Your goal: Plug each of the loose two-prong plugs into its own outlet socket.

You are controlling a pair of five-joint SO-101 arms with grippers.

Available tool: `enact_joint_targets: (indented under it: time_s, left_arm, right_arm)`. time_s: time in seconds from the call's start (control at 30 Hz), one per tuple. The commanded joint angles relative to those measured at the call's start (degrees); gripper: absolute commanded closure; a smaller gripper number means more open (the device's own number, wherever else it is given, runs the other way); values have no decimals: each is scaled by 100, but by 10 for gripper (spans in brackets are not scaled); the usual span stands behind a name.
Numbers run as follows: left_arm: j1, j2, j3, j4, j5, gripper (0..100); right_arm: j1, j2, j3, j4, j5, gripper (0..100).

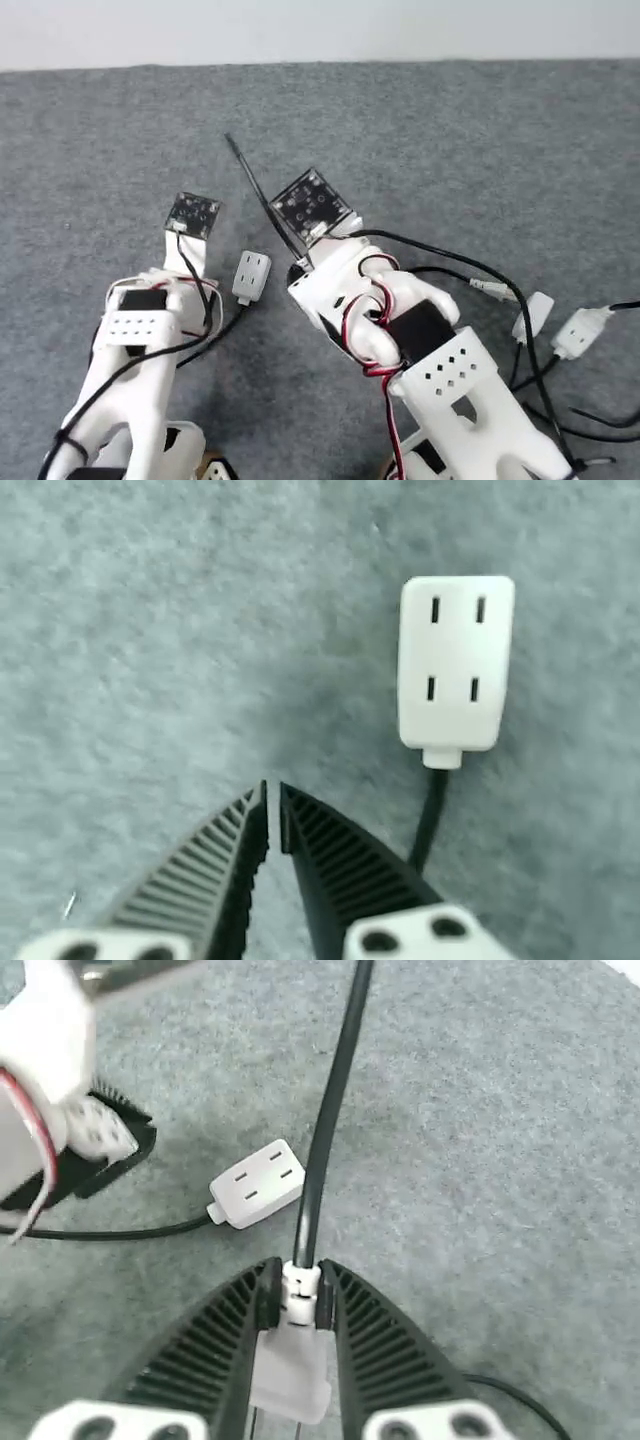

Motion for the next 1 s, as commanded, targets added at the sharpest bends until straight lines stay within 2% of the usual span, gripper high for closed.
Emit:
enact_joint_targets:
  time_s: [0.0,0.17,0.27,0.37,0.5,0.77,0.97]
  left_arm:
    - [237,-62,-31,18,105,987]
    - [360,932,-611,299,62,987]
    - [369,1477,-1024,475,-264,987]
    - [369,1512,-1077,492,-413,987]
    - [624,976,-593,387,-659,988]
    - [844,-1248,831,431,-1336,987]
    - [791,-2004,1235,387,-1336,987]
  right_arm:
    - [57,-295,-70,-110,-273,990]
    - [-479,-699,26,-101,-316,990]
    - [-752,-813,193,-163,-211,990]
    - [-831,-743,519,-541,-167,990]
    - [-831,-435,905,-1112,-158,990]
    - [-831,171,932,-1543,-158,990]
    - [-787,215,932,-1798,-431,990]
